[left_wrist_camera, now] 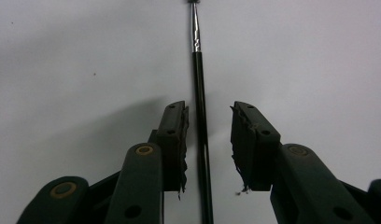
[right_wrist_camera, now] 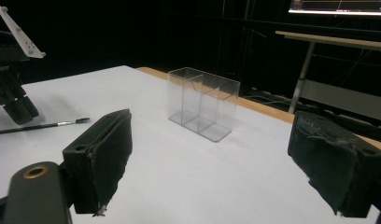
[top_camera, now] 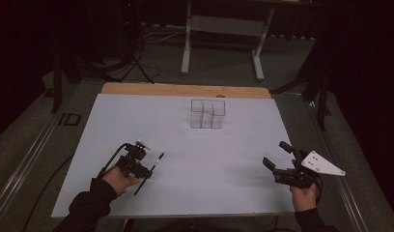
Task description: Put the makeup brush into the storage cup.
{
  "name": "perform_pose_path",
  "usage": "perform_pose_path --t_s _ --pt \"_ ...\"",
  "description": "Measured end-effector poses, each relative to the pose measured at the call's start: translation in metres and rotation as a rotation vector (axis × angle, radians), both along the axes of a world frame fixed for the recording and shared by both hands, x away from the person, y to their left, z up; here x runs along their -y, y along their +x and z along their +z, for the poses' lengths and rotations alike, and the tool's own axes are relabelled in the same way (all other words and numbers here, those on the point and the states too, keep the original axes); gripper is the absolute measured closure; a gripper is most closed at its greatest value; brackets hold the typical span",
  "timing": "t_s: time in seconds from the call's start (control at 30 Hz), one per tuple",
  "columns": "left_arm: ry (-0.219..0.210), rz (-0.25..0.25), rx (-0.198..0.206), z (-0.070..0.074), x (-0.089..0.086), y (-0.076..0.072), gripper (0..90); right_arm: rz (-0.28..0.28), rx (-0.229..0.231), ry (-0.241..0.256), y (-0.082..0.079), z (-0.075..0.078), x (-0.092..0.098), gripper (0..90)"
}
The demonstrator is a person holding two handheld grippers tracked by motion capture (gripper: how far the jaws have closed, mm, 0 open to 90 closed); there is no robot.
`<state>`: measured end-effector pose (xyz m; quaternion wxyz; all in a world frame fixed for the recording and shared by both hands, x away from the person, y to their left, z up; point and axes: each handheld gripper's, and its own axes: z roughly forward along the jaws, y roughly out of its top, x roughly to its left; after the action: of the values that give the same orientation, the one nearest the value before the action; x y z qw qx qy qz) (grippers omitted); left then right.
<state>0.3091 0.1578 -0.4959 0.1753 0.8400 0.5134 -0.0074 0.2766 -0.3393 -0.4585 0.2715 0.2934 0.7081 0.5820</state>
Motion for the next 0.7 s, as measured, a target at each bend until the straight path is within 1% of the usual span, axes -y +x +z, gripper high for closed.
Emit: perform_pose_path --t_s 0.07,0.1,0.13,0.23,0.3,0.47,0.5,0.53,0.57,0.6,0.63,0.7 --pt "-0.003 0.001 -0.005 -0.002 -0.001 0.0 68.4 0.0 -0.004 0.004 0.0 0.0 0.0 13.6" --pt "0.004 -0.001 -0.01 -0.003 -0.002 0.0 68.4 0.0 -0.004 0.004 0.0 0.0 0.0 13.6" --pt "0.01 -0.008 -0.025 -0.007 -0.002 0.0 69.8 0.0 -0.006 0.005 0.001 -0.001 0.0 13.6" --pt "0.011 -0.012 -0.035 -0.009 -0.002 0.0 72.1 0.002 -0.003 0.002 0.0 0.0 0.0 13.6" --pt "0.025 -0.025 -0.043 -0.011 -0.001 0.0 73.9 0.0 -0.002 0.002 0.0 0.0 0.0 13.7" --pt "0.032 -0.044 -0.035 -0.011 0.002 -0.001 75.7 -0.002 -0.005 0.002 0.001 0.0 0.0 13.6" --pt "0.046 -0.05 -0.031 -0.011 0.003 -0.001 77.0 -0.004 -0.006 0.002 0.001 0.0 0.0 13.7" --pt "0.046 -0.05 -0.031 -0.011 0.003 -0.001 77.8 -0.004 -0.006 0.002 0.001 0.0 0.0 13.7" --pt "0.066 -0.054 -0.027 -0.011 0.005 -0.002 78.4 -0.004 -0.007 0.002 0.001 -0.001 0.0 13.7" --pt "0.066 -0.054 -0.027 -0.011 0.005 -0.002 82.4 -0.004 -0.007 0.001 0.001 -0.001 0.0 13.7" --pt "0.089 -0.064 -0.023 -0.012 0.006 -0.001 84.3 -0.004 -0.009 0.001 0.001 -0.001 0.0 13.7" --pt "0.091 -0.068 -0.027 -0.012 0.006 0.0 85.0 -0.005 -0.009 0.001 0.001 -0.001 0.0 13.7"
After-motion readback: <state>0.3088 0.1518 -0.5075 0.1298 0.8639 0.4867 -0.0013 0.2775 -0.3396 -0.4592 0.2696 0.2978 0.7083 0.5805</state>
